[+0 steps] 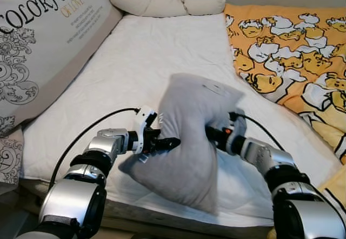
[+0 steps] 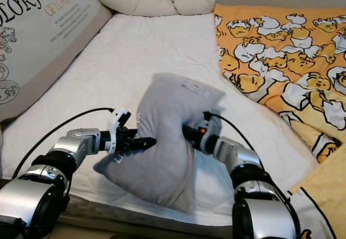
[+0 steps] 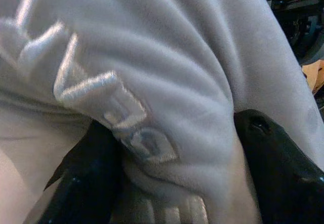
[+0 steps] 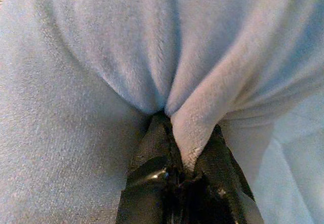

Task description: Clean up the room

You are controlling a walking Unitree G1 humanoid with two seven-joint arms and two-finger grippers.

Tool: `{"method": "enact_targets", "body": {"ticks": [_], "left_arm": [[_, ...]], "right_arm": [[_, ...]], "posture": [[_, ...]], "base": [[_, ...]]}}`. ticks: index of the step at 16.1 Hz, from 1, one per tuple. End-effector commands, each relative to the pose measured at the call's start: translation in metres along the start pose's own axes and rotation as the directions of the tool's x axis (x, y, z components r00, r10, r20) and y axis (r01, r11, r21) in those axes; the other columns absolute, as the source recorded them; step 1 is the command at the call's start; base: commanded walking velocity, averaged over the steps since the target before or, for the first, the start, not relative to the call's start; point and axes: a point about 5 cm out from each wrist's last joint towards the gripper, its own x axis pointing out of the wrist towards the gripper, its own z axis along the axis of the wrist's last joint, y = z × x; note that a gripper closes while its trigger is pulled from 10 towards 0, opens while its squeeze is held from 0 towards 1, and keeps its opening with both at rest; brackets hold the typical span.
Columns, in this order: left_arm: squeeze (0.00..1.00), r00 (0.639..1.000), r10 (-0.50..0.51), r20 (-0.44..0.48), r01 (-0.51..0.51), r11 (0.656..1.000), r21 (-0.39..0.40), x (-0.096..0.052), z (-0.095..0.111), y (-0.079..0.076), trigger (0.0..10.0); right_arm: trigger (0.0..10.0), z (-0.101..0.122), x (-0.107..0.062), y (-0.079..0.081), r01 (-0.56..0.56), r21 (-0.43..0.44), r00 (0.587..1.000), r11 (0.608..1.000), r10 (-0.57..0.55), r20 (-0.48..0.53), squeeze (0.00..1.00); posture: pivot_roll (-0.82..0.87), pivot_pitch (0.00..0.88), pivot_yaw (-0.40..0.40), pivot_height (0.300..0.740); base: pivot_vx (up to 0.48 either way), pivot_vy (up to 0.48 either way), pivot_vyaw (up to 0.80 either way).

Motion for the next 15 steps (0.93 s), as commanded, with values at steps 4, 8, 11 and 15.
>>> {"method": "enact_targets", "body": {"ticks": [4,8,11,15], "left_arm": [[0.00,0.999,-0.005,0.049,0.006,1.000,-0.026,0.004,0.007,-0.002,0.0],[0.00,0.970,0.171,0.173,-0.186,0.980,0.076,-0.007,0.035,0.009,0.0],[0.00,0.951,0.152,0.268,-0.189,0.975,0.117,-0.007,0.051,0.001,0.0],[0.00,0.927,0.114,0.357,-0.194,0.961,0.197,-0.005,0.065,-0.014,0.0]], "right_arm": [[0.0,0.015,0.015,0.023,-0.069,-0.025,0.995,0.997,0.071,0.075,0.00],[0.0,0.032,0.014,0.034,-0.071,-0.134,0.975,0.988,0.097,0.200,0.00],[0.0,0.039,0.009,0.043,-0.114,-0.175,0.948,0.978,0.160,0.275,0.00],[0.0,0.047,0.005,0.057,-0.126,-0.228,0.905,0.965,0.206,0.372,0.00]], "posture": [[0.01,0.000,0.079,0.740],[0.00,0.000,0.089,0.740],[0.01,0.000,0.082,0.740],[0.02,0.000,0.073,0.740]], "base": [[0.000,0.000,0.00],[0.000,0.000,0.00],[0.000,0.000,0.00],[0.000,0.000,0.00]]}}
